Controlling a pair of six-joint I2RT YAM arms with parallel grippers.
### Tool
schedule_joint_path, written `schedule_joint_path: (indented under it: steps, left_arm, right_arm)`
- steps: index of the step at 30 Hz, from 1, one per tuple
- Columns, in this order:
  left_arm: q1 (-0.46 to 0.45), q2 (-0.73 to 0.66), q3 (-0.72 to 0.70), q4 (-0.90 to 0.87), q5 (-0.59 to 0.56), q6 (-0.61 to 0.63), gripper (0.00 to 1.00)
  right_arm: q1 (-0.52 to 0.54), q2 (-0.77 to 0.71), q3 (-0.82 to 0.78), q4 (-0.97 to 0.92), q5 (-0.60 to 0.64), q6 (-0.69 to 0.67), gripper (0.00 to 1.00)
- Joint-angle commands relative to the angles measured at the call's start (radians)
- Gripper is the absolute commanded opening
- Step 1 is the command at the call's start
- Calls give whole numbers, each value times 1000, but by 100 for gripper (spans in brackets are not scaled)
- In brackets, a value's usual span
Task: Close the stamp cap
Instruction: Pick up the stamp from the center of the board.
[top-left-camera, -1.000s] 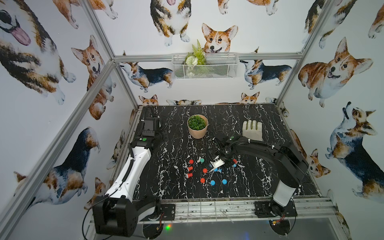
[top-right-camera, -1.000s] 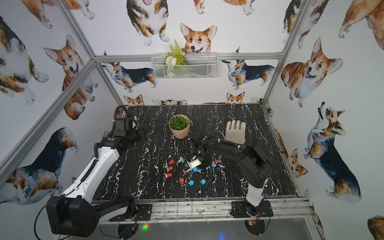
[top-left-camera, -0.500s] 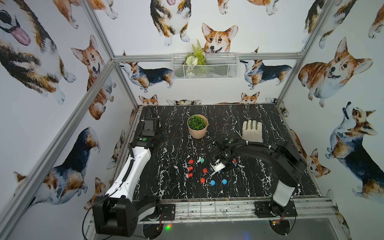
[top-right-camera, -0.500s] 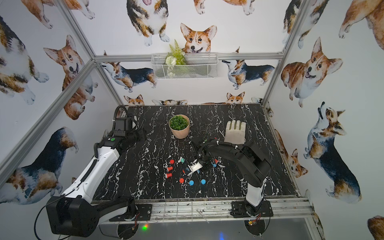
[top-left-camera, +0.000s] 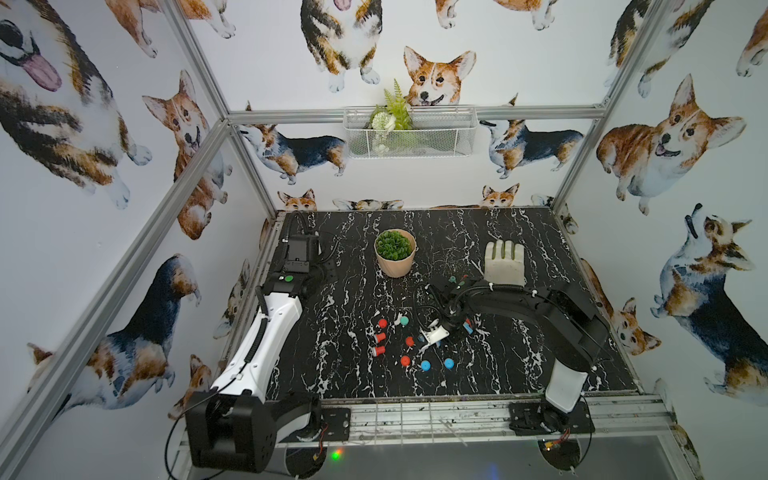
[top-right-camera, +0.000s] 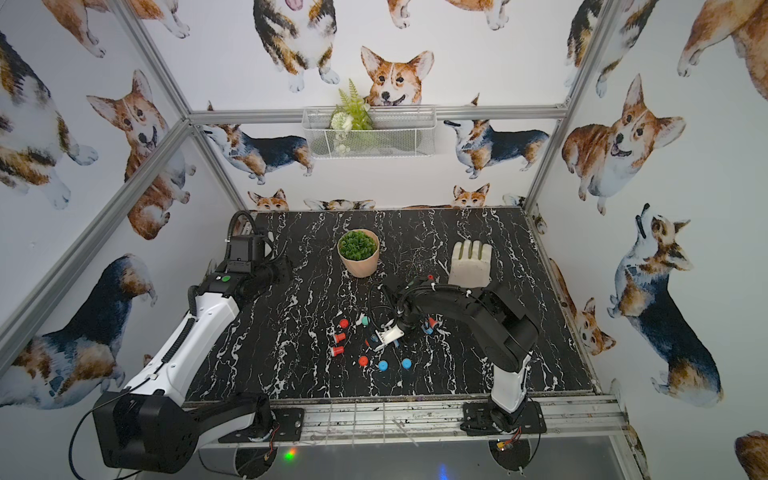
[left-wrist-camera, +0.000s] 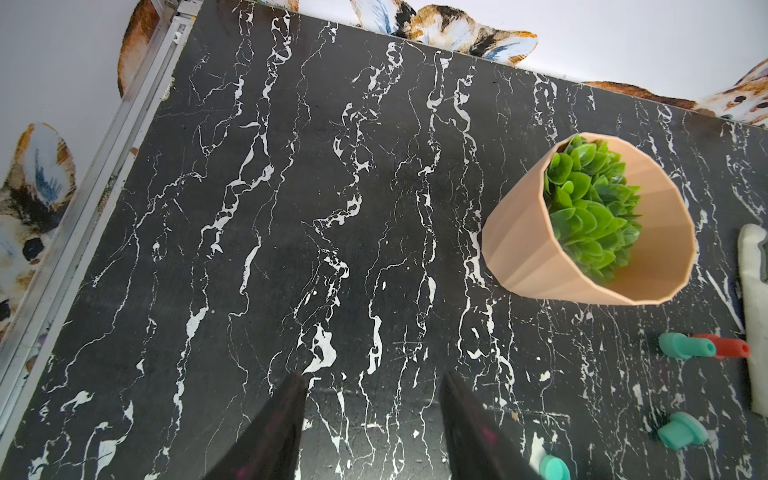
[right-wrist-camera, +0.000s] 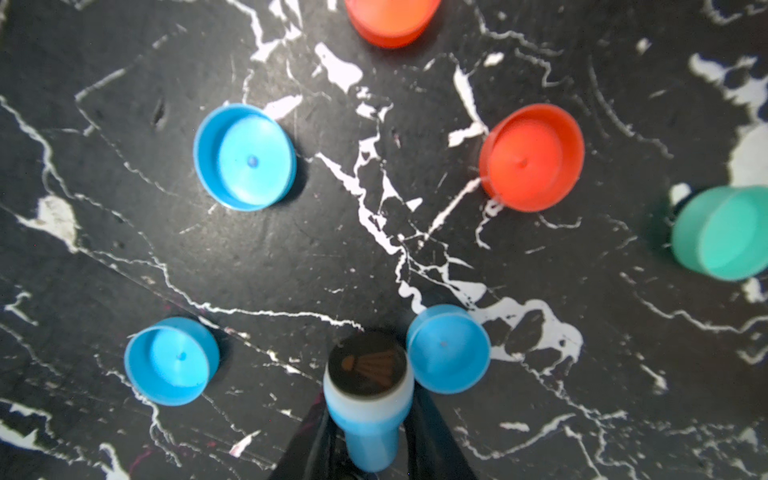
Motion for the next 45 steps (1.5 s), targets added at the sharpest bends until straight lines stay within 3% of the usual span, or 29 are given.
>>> schedule_joint_path:
  steps: [1, 15, 24, 34, 42, 45]
  left_arm:
    - [1, 1, 1, 9, 0, 1, 56]
    - [-6, -5, -4, 5, -19, 9, 56]
    - [-53, -8, 21, -28, 29, -33, 56]
    - [-173, 23, 118, -89, 249, -181, 57]
    - [-247, 47, 162, -84, 531, -306, 57]
    - [-276, 42, 177, -90, 588, -342, 57]
  right_arm:
    - [-1, 4, -13, 39, -18, 36, 30]
    - [-13, -112, -70, 92, -50, 176, 15]
    - [-30, -350, -198, 320, -55, 458, 13]
    - [-28, -540, -200, 411, -13, 827, 11]
    - [-18, -650, -171, 405, 30, 851, 10]
    - [-15, -685, -171, 420, 41, 850, 9]
